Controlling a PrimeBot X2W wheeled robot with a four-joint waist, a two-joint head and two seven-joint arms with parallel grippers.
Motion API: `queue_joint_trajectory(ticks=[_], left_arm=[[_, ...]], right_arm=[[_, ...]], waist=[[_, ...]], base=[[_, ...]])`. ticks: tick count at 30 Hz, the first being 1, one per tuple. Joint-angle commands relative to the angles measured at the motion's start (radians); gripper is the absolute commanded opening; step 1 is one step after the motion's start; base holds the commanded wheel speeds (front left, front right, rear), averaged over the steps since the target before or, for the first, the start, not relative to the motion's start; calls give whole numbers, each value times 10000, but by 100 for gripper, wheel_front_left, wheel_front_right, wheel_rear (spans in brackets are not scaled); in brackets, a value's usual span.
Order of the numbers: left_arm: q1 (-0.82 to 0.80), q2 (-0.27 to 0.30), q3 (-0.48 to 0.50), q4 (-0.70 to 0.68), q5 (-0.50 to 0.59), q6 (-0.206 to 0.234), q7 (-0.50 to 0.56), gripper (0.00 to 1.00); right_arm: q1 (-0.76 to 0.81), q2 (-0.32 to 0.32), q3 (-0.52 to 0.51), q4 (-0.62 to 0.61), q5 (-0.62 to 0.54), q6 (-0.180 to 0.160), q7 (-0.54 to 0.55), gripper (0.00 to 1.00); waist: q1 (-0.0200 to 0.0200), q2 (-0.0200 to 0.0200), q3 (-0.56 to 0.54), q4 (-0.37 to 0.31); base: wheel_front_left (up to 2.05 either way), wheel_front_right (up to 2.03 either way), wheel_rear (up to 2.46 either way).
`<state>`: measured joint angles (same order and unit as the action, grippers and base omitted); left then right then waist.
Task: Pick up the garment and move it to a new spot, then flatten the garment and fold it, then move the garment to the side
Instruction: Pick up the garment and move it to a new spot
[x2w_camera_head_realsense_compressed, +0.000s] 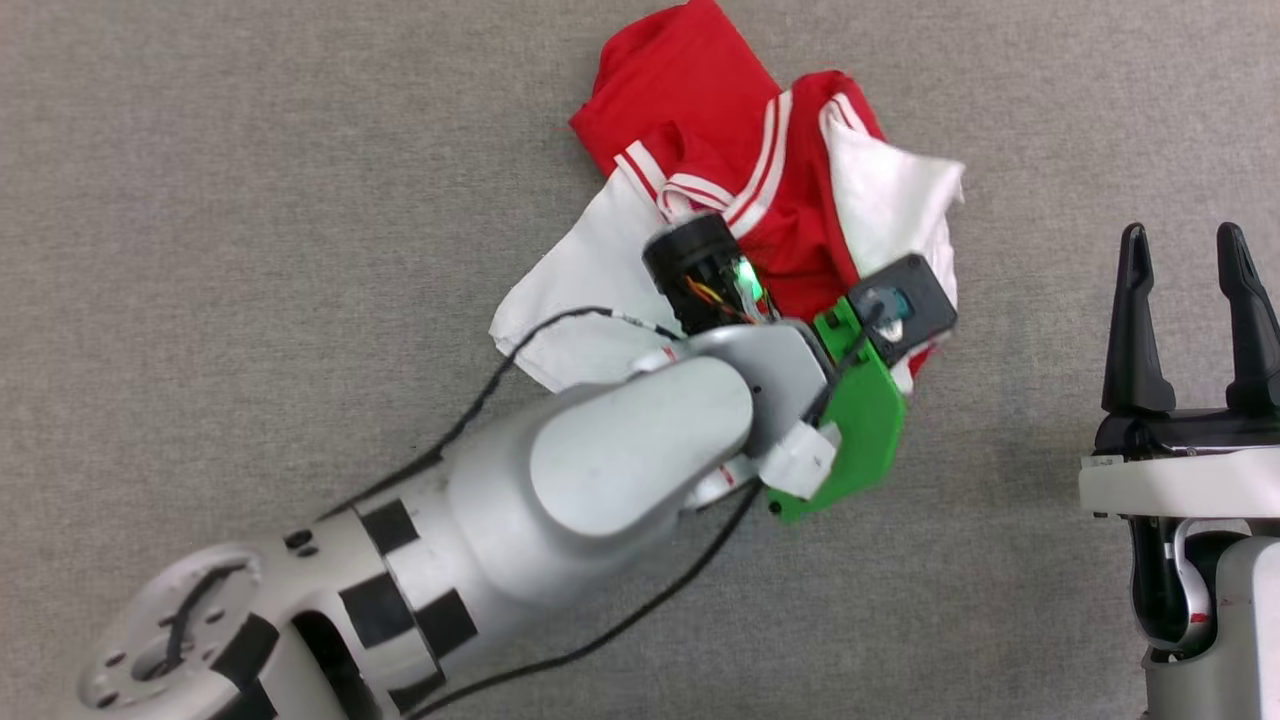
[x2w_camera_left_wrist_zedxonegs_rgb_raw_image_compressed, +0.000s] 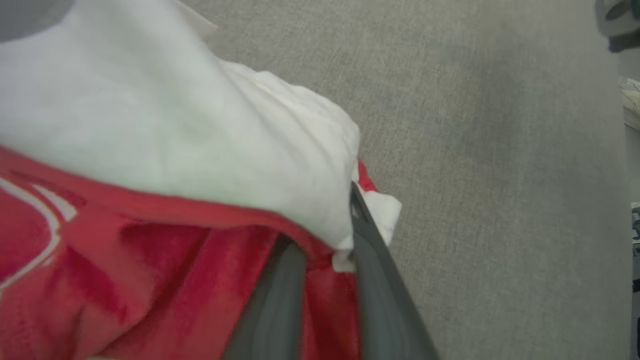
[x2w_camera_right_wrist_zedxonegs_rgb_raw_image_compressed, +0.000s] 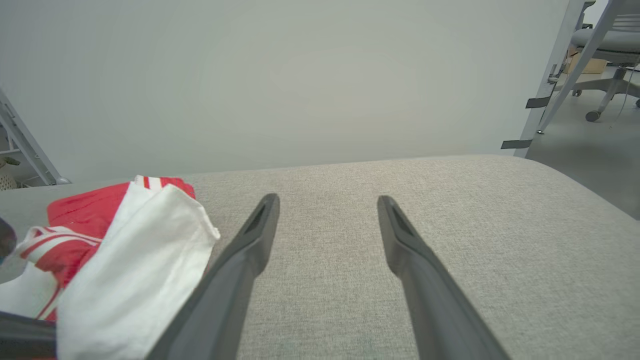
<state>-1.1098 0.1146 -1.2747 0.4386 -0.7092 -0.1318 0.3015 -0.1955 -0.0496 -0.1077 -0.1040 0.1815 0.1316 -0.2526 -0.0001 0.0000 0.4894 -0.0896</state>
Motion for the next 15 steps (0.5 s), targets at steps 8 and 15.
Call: queue_joint_trajectory(ticks=[8, 15], left_arm=[[1010, -339, -53, -178, 644, 12, 19, 0], [587, -334, 131, 102, 668, 15, -2883, 100]], right_arm=[[-218, -7, 10, 103, 17, -9, -92, 100], [227, -7, -81, 276, -40, -9, -92, 100]], waist=[[1, 0, 77, -24], [1, 0, -1003, 433]], base=[[0, 0, 0], [0, 0, 0]])
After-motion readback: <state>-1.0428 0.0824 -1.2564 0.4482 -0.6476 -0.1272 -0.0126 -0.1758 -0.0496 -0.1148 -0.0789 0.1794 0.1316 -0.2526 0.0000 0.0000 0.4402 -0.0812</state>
